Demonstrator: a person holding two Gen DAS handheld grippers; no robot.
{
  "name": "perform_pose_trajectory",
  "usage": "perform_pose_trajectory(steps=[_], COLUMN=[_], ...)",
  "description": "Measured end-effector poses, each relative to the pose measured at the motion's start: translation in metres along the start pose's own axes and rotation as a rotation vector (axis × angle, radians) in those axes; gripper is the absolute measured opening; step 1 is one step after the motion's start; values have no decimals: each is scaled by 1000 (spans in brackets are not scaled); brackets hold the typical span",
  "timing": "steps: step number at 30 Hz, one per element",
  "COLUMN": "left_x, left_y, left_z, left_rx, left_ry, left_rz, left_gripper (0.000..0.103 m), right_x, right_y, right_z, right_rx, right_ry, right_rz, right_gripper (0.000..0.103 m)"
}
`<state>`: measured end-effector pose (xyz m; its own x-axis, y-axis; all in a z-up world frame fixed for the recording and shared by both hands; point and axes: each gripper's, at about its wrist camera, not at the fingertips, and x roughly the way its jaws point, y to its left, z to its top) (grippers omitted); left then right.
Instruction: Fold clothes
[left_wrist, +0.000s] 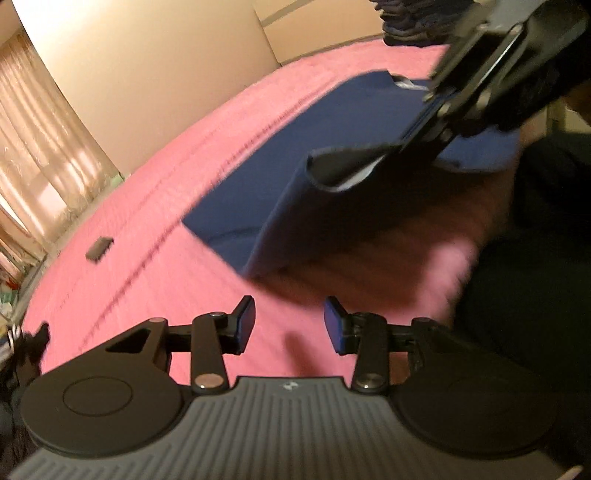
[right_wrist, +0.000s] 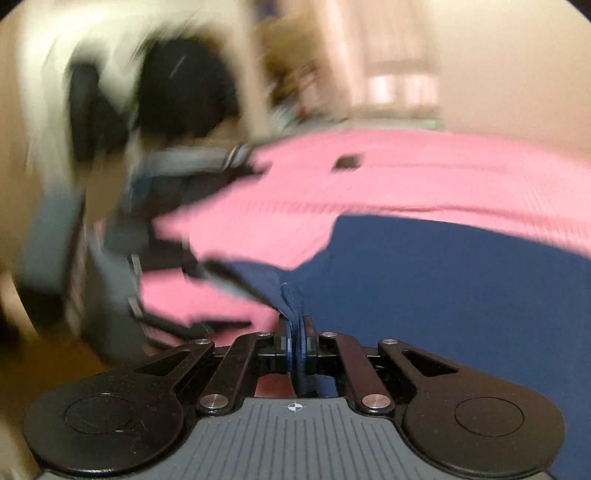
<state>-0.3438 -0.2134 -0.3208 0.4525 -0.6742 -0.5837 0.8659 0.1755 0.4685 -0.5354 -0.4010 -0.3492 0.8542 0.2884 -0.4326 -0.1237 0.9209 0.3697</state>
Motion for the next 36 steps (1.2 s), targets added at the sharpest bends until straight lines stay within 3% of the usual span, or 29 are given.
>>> perform_pose_trajectory(steps=[3, 6, 8, 12, 21, 30, 36], left_x=[5, 8, 16, 49, 139, 173, 162], left_y=[6, 8, 4, -8, -29, -44, -25], left_z=[36, 74, 95, 129, 189, 213, 216], left_rx=[4, 1, 11, 47, 35, 22, -31], left_ry=[-77, -156, -184, -195, -131, -106, -127], left_rz=[30, 37, 18, -47, -211, -274, -269], left_gripper=[36, 38, 40, 41, 41, 44, 44], right_x=[-51, -109, -138, -159, -161, -157, -174], right_y=[-51, -97, -125, -158, -167, -164, -155], right_z=[14, 1, -28, -82, -97, -106, -98], right_rx=[273, 463, 589, 766, 816, 810, 727], right_ry=[-197, -361, -389, -341, -317, -287, -275], right_rz=[-8, -93, -173, -287, -312, -367, -463], right_gripper=[2, 2, 2, 2, 2, 2, 3])
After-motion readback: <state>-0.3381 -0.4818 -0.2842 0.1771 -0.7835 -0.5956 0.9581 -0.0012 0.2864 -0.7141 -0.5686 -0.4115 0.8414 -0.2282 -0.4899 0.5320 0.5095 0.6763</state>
